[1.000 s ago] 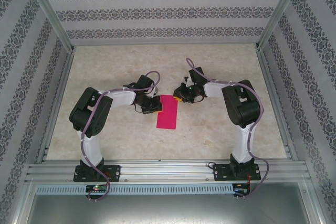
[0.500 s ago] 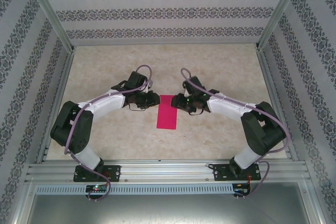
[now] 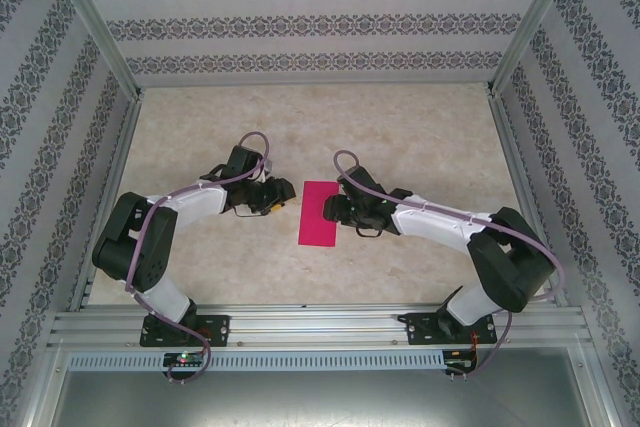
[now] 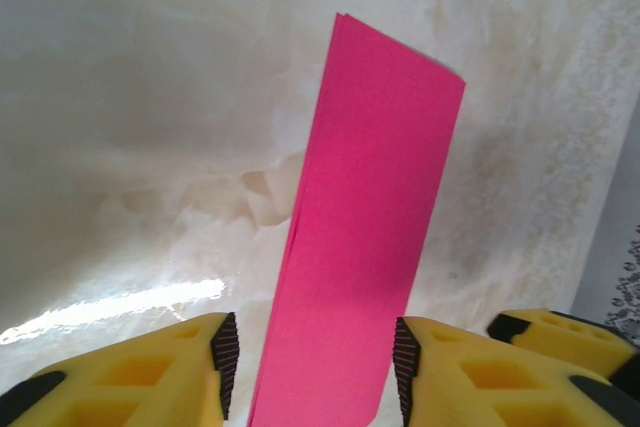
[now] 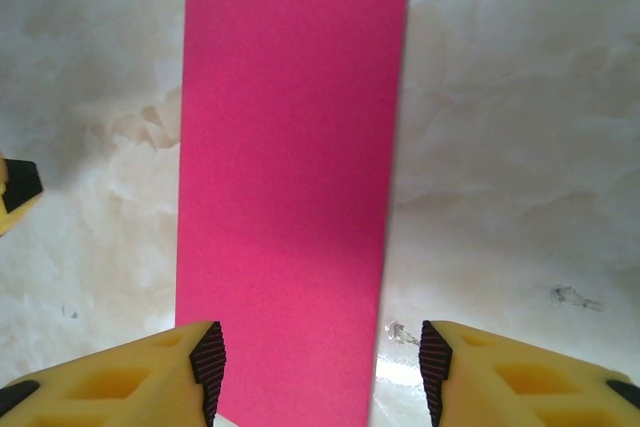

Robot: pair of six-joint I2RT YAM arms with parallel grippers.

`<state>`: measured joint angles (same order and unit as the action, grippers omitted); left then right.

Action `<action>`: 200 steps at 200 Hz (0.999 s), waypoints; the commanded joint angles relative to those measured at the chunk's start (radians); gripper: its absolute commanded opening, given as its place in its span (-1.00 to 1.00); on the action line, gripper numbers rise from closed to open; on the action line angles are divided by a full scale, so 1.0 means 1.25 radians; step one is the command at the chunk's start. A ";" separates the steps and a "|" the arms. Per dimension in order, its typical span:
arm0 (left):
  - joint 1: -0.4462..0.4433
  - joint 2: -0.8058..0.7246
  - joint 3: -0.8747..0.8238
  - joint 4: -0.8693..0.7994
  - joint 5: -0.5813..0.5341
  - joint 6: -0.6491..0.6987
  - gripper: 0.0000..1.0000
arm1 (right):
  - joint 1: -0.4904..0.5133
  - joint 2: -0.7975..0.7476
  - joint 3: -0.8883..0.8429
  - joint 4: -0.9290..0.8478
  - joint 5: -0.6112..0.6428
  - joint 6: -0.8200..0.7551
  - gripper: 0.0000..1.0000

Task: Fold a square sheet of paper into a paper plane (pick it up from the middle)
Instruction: Fold the triangle a second time at the center of the table.

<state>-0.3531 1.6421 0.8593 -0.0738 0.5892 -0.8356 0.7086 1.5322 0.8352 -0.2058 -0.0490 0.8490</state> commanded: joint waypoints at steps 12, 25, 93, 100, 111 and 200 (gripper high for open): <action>0.002 0.024 0.007 0.029 0.034 -0.022 -0.01 | -0.015 0.038 0.023 -0.009 -0.033 0.020 0.12; 0.001 0.032 0.010 0.028 0.038 -0.025 0.01 | -0.016 0.049 0.034 -0.010 -0.050 0.018 0.12; -0.001 0.067 0.035 -0.006 0.050 -0.014 0.04 | -0.019 0.113 0.075 -0.005 -0.097 0.008 0.07; -0.001 0.071 0.039 -0.007 0.054 -0.012 0.03 | -0.019 0.118 0.080 -0.005 -0.100 0.005 0.06; -0.004 0.076 0.044 -0.009 0.058 -0.010 0.03 | -0.018 0.124 0.088 -0.011 -0.101 0.002 0.05; -0.011 0.098 0.068 -0.029 0.070 0.003 0.03 | -0.028 0.163 0.097 0.005 -0.110 -0.002 0.05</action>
<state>-0.3550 1.7512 0.9131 -0.0746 0.6548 -0.8463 0.6827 1.7210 0.9417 -0.2054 -0.1753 0.8577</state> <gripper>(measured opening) 0.516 0.523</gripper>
